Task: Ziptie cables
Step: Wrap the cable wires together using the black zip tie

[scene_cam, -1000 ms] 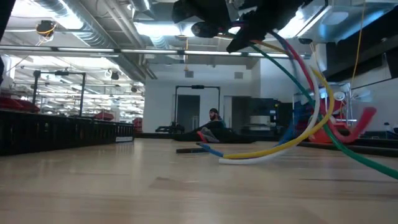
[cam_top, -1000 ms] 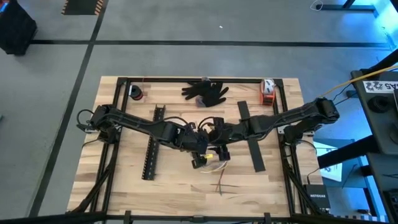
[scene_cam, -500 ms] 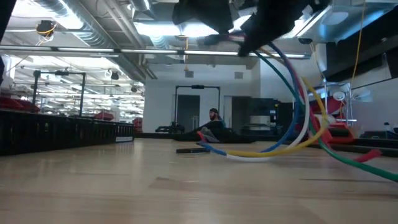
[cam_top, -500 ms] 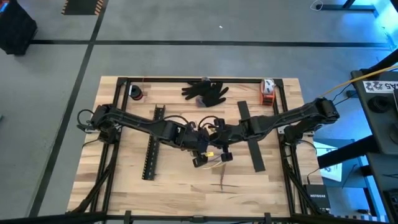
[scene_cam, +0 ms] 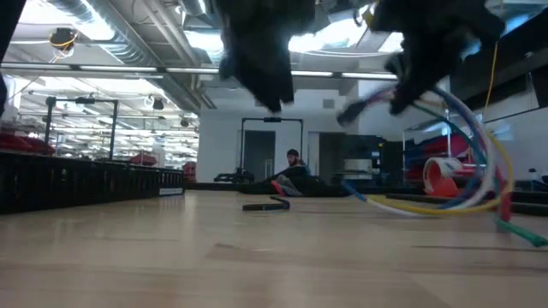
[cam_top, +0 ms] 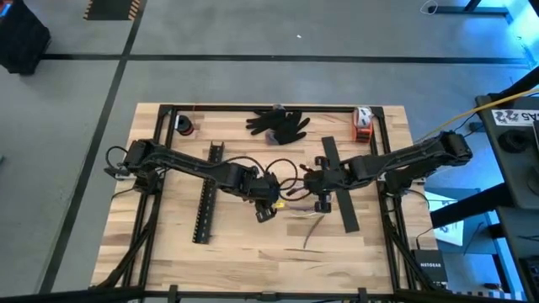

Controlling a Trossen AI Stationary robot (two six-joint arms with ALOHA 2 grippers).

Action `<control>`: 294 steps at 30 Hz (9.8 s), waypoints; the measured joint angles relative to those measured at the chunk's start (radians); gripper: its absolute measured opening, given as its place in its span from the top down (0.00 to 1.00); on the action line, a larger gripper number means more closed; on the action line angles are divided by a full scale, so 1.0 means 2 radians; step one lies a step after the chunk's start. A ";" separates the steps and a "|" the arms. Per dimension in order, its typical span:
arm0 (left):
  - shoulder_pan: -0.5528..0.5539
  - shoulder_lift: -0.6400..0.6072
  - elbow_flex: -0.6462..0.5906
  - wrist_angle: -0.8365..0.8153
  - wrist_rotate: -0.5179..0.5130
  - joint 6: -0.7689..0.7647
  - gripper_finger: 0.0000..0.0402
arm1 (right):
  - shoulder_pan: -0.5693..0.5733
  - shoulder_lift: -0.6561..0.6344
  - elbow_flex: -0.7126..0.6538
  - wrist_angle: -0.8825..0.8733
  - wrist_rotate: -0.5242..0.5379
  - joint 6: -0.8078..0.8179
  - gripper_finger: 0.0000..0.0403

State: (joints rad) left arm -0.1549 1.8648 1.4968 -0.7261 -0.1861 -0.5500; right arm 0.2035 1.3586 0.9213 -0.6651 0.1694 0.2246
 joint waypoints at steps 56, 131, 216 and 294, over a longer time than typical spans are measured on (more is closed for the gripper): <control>0.013 -0.107 -0.044 0.301 -0.052 0.056 1.00 | 0.026 -0.215 -0.056 0.034 0.069 0.071 0.99; 0.036 -0.014 -0.281 0.688 -0.020 0.030 1.00 | 0.008 0.022 -0.129 0.349 0.024 -0.061 0.98; -0.035 -0.028 -0.248 0.431 -0.045 0.086 0.89 | -0.141 0.186 -0.102 0.593 -0.329 0.361 0.59; -0.066 -0.024 -0.249 0.358 -0.051 0.080 0.88 | -0.069 0.196 -0.091 0.467 -0.010 -0.292 0.97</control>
State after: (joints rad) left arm -0.2863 1.8160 0.9997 -0.0101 -0.2886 -0.3901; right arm 0.0652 1.7496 0.7397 0.2684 0.1501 -0.3590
